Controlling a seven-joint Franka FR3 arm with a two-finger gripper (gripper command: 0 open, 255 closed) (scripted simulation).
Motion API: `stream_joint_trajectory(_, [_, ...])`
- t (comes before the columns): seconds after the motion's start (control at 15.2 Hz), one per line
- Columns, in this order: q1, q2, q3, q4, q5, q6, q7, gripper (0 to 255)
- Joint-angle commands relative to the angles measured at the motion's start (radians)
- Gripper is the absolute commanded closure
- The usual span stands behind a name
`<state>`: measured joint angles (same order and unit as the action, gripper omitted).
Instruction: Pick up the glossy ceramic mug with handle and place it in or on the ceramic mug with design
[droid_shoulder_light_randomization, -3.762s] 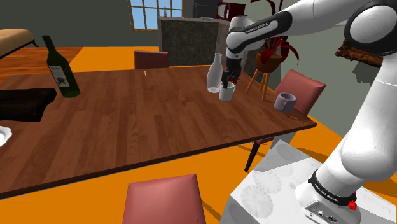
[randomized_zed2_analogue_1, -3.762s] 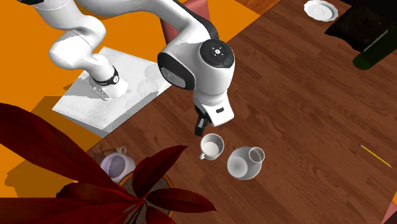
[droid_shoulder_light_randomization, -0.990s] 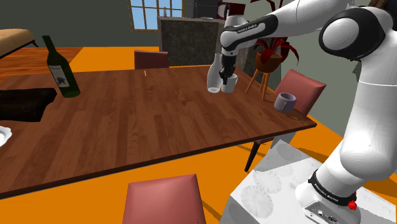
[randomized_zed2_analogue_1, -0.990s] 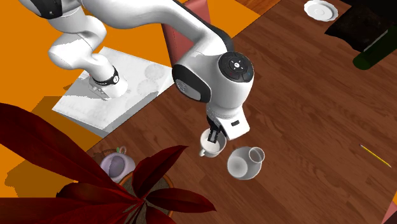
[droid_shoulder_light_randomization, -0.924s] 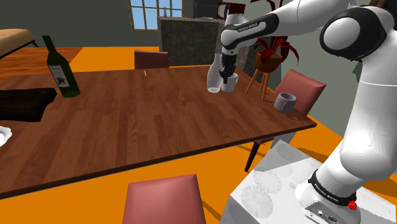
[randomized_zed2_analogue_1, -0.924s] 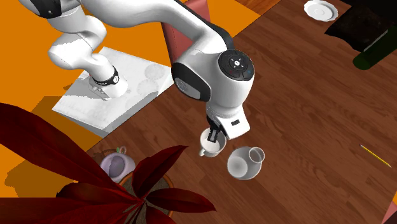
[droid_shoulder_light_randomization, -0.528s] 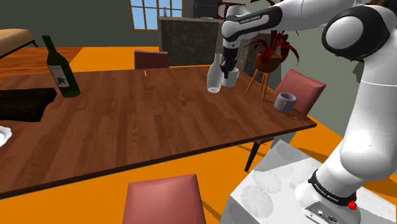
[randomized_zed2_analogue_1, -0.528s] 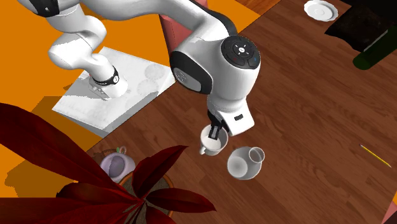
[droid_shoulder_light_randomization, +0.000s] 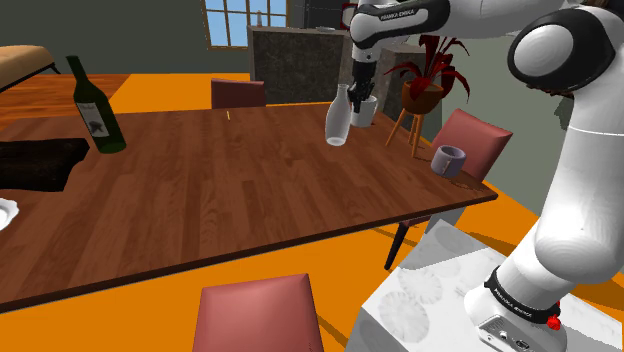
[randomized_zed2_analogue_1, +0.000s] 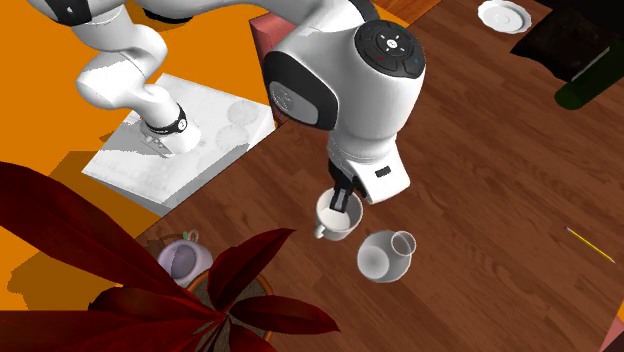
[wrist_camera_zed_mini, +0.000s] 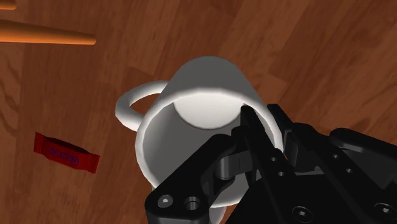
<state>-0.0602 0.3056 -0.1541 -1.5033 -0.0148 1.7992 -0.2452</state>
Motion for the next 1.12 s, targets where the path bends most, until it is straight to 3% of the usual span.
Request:
stream_joint_trajectory(0.0, [0.000, -0.003, 0.000, 0.024, 0.000, -0.028, -0.001, 255])
stream_joint_trajectory(0.26, [-0.001, -0.002, -0.001, 0.073, 0.000, -0.075, -0.003, 255])
stream_joint_trajectory(0.66, [-0.041, -0.194, -0.036, -0.176, -0.026, -0.012, -0.077, 255])
stream_joint_trajectory(1.06, [-0.086, -0.356, -0.081, -0.358, -0.060, 0.017, -0.160, 255])
